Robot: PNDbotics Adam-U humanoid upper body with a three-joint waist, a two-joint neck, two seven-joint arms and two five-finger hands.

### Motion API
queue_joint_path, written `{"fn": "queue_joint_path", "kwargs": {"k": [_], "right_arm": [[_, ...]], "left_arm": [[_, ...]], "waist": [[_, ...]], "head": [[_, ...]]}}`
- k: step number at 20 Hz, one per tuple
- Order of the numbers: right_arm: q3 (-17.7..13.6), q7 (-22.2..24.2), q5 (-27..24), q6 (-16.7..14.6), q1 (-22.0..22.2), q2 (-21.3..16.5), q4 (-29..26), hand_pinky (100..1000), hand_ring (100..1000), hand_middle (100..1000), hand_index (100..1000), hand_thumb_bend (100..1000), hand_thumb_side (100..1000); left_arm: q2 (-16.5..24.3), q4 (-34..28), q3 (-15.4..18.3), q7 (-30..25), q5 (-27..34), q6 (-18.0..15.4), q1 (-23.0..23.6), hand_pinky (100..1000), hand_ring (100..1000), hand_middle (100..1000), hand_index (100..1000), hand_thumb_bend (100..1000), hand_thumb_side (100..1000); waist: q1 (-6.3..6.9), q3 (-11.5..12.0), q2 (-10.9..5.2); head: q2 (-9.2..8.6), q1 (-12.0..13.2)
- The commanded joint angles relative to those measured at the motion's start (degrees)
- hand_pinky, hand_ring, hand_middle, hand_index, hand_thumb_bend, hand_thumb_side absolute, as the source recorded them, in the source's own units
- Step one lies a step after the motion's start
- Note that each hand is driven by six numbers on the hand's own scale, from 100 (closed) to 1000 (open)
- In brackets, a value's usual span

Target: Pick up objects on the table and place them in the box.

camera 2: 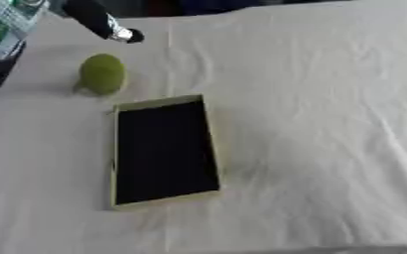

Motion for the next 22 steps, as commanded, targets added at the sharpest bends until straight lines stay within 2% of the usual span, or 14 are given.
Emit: {"fn": "queue_joint_path", "kwargs": {"k": [1,2,3,6,7,11,18,20,22], "right_arm": [[-0.12,-0.03,-0.12,0.26,-0.55,-1.55,-0.92,852,696,622,812,100,570],[-0.12,-0.02,-0.11,0.27,-0.55,-1.55,-0.92,852,696,622,812,100,570],[-0.12,-0.01,-0.11,0.28,-0.55,-1.54,-0.92,852,697,622,812,100,575],[-0.09,0.11,0.06,0.45,-0.5,-1.46,-0.92,853,697,622,812,100,576],[-0.09,0.14,0.1,0.5,-0.49,-1.43,-0.92,853,697,622,812,100,578],[-0.03,0.24,0.17,0.7,-0.5,-1.33,-0.92,853,696,621,812,100,581],[-0.1,0.31,0.31,0.98,-0.37,-1.25,-0.92,854,696,621,813,100,585],[-0.12,0.33,0.33,1.03,-0.39,-1.21,-0.92,854,696,620,812,100,586],[-0.14,0.34,0.33,1.05,-0.37,-1.17,-0.92,854,695,619,811,100,587]], "left_arm": [[1.25,0.23,1.37,-2.09,-0.77,-0.22,-1.61,871,863,846,928,557,343],[1.26,0.24,1.45,-2.3,-0.82,-0.23,-1.62,871,863,846,928,557,343],[1.25,0.25,1.51,-2.43,-0.84,-0.22,-1.6,903,889,852,920,573,211],[1.24,0.47,2.72,-4.44,1.03,-0.04,-0.9,910,895,856,921,579,205],[1.33,0.26,3.05,-5.37,1.95,0.13,-0.8,915,900,860,925,593,261],[2.09,-0.14,3.24,-9.05,5.41,1.33,-0.71,929,913,875,935,633,321],[2.69,2.19,2.36,-15.51,5.53,2.07,-0.4,944,934,884,933,672,332],[2.61,3.11,2.13,-16.05,4.59,2.12,-0.3,950,940,883,930,699,361],[2.51,3.89,2.07,-16.18,3.61,2.04,-0.27,952,941,886,931,712,353]], "waist": [[-0.12,0.04,-1.44],[-0.12,0.04,-1.44],[-0.12,0.05,-1.43],[-0.11,0.11,-1.34],[-0.08,0.13,-1.33],[0.02,0.14,-1.36],[0.2,0.04,-1.3],[0.22,-0.02,-1.28],[0.21,-0.06,-1.25]], "head": [[0.24,-0.19],[0.24,-0.2],[0.24,-0.21],[0.37,-0.29],[0.41,-0.3],[0.39,-0.29],[0.45,-0.26],[0.48,-0.2],[0.48,-0.17]]}}
